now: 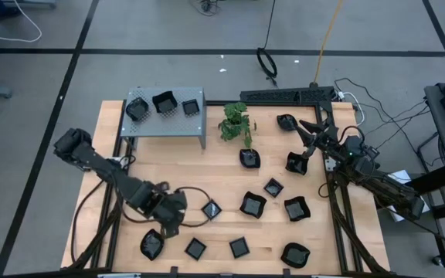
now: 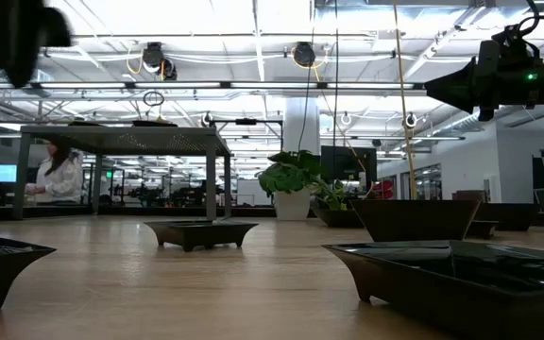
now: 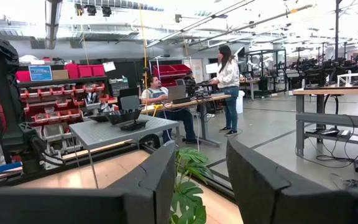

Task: Pick & Place Mini shaped plates
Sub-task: Stack the black leaf plate on top of the black leaf plate on the shelf

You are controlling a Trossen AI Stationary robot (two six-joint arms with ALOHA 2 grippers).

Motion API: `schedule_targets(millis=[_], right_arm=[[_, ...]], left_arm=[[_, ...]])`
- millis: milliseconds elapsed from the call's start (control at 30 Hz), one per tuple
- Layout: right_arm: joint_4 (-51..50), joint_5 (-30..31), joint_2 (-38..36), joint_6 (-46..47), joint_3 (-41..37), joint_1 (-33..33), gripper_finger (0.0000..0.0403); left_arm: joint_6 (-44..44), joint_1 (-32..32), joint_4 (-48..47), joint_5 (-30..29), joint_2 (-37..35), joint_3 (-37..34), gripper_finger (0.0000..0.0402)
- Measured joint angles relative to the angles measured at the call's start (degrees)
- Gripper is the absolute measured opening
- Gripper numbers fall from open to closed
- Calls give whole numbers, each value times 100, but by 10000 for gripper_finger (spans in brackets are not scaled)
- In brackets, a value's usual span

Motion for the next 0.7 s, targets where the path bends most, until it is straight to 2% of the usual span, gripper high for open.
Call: schedule_targets(millis=[200, 333, 467, 700], right_arm=[[0, 0, 0, 1, 0, -2, 130], [0, 0, 0, 1, -2, -1, 130], [0, 0, 0, 1, -2, 1, 130], [0, 0, 0, 1, 0, -1, 130]], left_arm=[[-3462, -147, -379, 65, -13, 0, 150], [-4803, -384, -345, 217, 164, 9, 150], [-5674, -616, -231, 841, 573, 6, 150], [-6362, -778, 1000, 1826, 1474, 11, 150]])
